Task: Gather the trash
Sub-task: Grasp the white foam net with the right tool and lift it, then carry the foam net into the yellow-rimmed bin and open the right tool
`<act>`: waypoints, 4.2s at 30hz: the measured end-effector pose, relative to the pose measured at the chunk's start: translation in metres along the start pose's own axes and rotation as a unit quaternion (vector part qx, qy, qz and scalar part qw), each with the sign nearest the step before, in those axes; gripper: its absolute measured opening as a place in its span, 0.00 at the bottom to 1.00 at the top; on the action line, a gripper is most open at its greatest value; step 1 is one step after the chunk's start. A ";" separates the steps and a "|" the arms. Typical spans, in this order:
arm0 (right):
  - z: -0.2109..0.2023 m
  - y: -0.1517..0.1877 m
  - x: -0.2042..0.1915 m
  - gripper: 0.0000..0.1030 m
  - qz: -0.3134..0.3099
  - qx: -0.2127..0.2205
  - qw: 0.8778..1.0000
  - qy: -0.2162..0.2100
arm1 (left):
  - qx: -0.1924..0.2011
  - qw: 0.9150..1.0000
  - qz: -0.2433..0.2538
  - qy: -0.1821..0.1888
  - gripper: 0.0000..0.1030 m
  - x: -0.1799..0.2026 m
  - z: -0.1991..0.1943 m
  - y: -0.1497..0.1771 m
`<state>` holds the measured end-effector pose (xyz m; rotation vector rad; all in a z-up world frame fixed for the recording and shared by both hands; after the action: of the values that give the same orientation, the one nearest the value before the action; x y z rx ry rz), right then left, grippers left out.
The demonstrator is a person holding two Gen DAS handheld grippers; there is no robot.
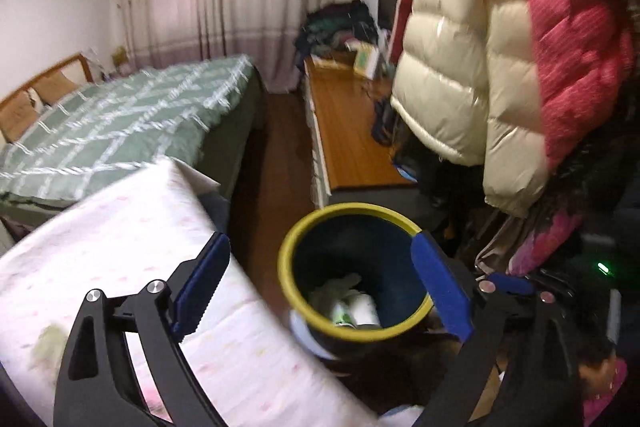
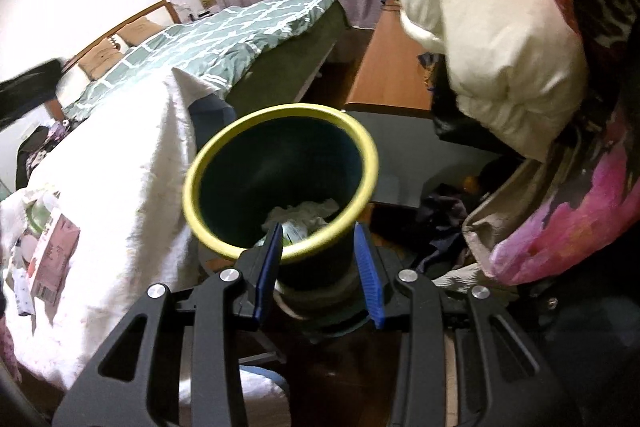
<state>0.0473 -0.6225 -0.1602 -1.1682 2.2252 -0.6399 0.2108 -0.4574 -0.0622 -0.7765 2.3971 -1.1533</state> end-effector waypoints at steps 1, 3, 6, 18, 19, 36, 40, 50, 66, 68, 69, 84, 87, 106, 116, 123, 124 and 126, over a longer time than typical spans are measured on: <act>0.000 0.001 -0.005 0.35 -0.004 -0.001 1.000 -0.002 | 0.009 1.000 -0.003 -0.011 0.90 -0.009 -0.021 0.006; -0.001 0.003 -0.020 0.35 -0.014 -0.003 1.000 -0.011 | 0.015 0.999 -0.010 -0.027 0.92 -0.026 -0.055 0.019; -0.001 0.006 -0.042 0.35 -0.032 -0.005 0.999 -0.022 | 0.023 0.997 -0.041 -0.055 0.93 -0.062 -0.107 0.044; -0.010 0.025 -0.185 0.36 -0.126 -0.010 0.987 -0.096 | 0.032 0.951 -0.174 -0.254 0.95 -0.205 -0.299 0.191; -0.012 0.028 -0.200 0.38 -0.136 -0.011 0.985 -0.107 | 0.033 0.946 -0.184 -0.263 0.95 -0.213 -0.310 0.201; -0.007 0.071 -0.421 0.59 -0.244 -0.083 0.933 -0.251 | 0.045 0.918 -0.242 -0.310 0.95 -0.248 -0.371 0.269; 0.009 0.076 -0.433 0.63 -0.247 -0.104 0.932 -0.246 | 0.043 0.919 -0.243 -0.308 0.95 -0.245 -0.369 0.270; 0.021 0.087 -0.433 0.21 -0.246 -0.133 0.926 -0.252 | 0.034 0.923 -0.242 -0.298 0.95 -0.245 -0.356 0.269; -0.065 0.067 -0.419 0.06 -0.248 -0.036 0.919 -0.305 | 0.029 0.926 -0.233 -0.295 0.95 -0.235 -0.346 0.264; -0.078 0.061 -0.417 0.06 -0.246 -0.018 0.919 -0.307 | 0.029 0.927 -0.231 -0.294 0.95 -0.234 -0.344 0.263; -0.084 0.057 -0.415 0.06 -0.243 -0.010 0.919 -0.310 | 0.029 0.927 -0.231 -0.294 0.95 -0.234 -0.345 0.264; -0.098 -0.010 -0.308 0.06 -0.143 0.075 0.959 -0.234 | 0.020 0.939 -0.215 -0.269 0.95 -0.220 -0.322 0.254; -0.089 -0.022 -0.271 0.06 -0.116 0.084 0.970 -0.195 | 0.018 0.942 -0.210 -0.261 0.95 -0.215 -0.313 0.249; 0.023 -0.031 -0.093 0.07 0.015 0.036 0.999 -0.018 | -0.006 0.961 -0.166 -0.220 0.95 -0.183 -0.263 0.222; 0.070 -0.033 -0.060 0.11 0.040 0.007 0.999 0.029 | -0.015 0.963 -0.164 -0.214 0.95 -0.182 -0.255 0.224; 0.073 -0.030 -0.058 0.21 0.045 0.007 0.998 0.031 | -0.019 0.962 -0.169 -0.212 0.95 -0.187 -0.253 0.229; 0.071 -0.029 -0.060 0.21 0.043 0.007 0.999 0.030 | -0.020 0.962 -0.170 -0.211 0.95 -0.187 -0.253 0.230; 0.065 -0.027 -0.065 0.21 0.039 0.011 0.999 0.025 | -0.023 0.963 -0.171 -0.208 0.95 -0.188 -0.251 0.233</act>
<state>0.1368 -0.5920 -0.1762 -1.0610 2.2875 -0.6663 0.1488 -0.0720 -0.0819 -1.3416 1.9933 -0.9344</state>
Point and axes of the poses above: each gripper's, at about its wrist camera, not at the fingertips, and z roughly the way its jaws point, x to its right, y to its underside, the point moved 7 cm from there along z, roughly the way its jaws point, and after that the axes turned 8 degrees about z, right-handed, at the moved point
